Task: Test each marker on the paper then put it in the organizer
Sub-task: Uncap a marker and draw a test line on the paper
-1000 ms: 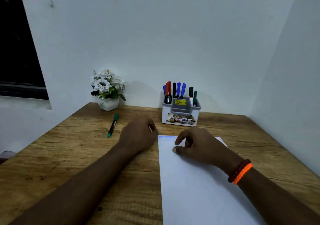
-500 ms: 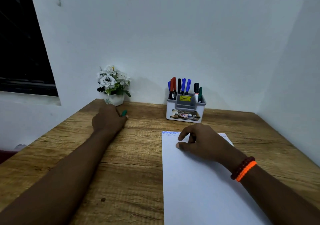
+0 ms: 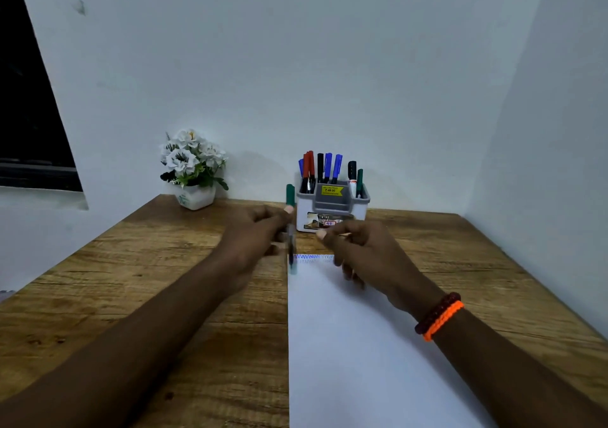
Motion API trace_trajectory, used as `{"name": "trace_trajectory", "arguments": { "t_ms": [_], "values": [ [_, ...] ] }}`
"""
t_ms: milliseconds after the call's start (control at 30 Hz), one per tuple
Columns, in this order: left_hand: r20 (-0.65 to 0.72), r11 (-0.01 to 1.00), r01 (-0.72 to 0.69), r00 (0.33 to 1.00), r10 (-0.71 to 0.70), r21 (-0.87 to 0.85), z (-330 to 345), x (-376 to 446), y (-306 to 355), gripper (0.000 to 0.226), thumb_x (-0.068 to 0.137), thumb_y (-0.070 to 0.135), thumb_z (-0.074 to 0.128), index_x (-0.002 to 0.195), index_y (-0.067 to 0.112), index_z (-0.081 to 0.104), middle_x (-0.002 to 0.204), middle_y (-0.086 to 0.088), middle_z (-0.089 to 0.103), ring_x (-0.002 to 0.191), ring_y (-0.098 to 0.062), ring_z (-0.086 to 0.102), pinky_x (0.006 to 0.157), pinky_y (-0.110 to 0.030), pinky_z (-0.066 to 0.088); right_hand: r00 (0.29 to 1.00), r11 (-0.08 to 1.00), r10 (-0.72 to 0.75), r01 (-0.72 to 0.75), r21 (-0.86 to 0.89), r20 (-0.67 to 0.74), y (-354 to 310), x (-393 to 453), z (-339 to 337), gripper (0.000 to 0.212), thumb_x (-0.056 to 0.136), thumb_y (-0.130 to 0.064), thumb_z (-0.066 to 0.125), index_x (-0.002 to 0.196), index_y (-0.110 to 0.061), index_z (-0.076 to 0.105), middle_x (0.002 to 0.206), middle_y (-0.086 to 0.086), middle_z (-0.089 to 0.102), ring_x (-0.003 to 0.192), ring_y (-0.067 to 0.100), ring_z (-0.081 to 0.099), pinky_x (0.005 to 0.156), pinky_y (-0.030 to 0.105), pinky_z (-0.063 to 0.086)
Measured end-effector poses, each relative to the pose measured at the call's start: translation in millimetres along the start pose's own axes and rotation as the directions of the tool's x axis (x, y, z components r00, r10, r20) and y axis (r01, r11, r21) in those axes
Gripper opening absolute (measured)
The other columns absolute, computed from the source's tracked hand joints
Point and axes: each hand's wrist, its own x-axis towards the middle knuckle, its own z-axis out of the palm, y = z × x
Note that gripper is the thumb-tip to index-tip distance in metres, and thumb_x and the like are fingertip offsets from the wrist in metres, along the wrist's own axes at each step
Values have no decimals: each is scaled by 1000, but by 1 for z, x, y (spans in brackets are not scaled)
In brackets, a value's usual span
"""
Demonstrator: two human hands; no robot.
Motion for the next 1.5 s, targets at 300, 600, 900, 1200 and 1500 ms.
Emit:
{"name": "trace_trajectory", "arguments": {
  "t_ms": [300, 600, 900, 1200, 1500],
  "values": [
    [202, 998, -47, 978, 55, -45, 23, -20, -4, 18, 93, 13, 70, 108, 5, 72, 97, -14, 78, 95, -27, 75, 76, -34, 61, 997, 999, -18, 15, 43, 69, -12, -6, 13, 37, 108, -36, 61, 144, -26, 64, 112, 5, 75, 66, 19, 73, 59, 23, 53],
    [130, 982, 1, 991, 24, -190, 11, -8, -4, 18, 93, 15, 66, 101, 2, 75, 94, -13, 71, 85, -25, 63, 71, -37, 53, 995, 994, -101, 102, -35, 24, -8, -5, 7, 21, 108, -30, 65, 97, -26, 83, 66, -6, 65, 51, -1, 53, 56, 13, 38],
    [165, 976, -62, 981, 98, -209, 15, -7, -10, 19, 88, 23, 76, 94, 5, 78, 76, -6, 69, 71, -14, 61, 69, -30, 55, 984, 984, -179, 179, -24, 22, -8, -6, 13, 38, 108, -26, 64, 80, -3, 75, 59, -1, 50, 51, 4, 41, 53, 12, 34],
    [161, 976, -47, 983, 83, -212, 16, -7, -14, 18, 89, 22, 75, 92, 5, 78, 76, -8, 69, 73, -15, 64, 75, -31, 58, 989, 989, -150, 150, -11, 8, -7, -7, 14, 26, 108, -25, 64, 102, -11, 86, 53, -15, 57, 52, 0, 50, 55, 12, 36],
    [139, 981, -37, 988, 64, -192, 10, -2, -11, 21, 92, 22, 72, 96, 3, 77, 84, -15, 69, 77, -20, 64, 72, -32, 56, 997, 1000, -10, 10, -6, 73, -16, -12, 13, 38, 108, -36, 63, 143, -24, 67, 66, -12, 69, 50, -6, 57, 47, 6, 38]
  ]
}}
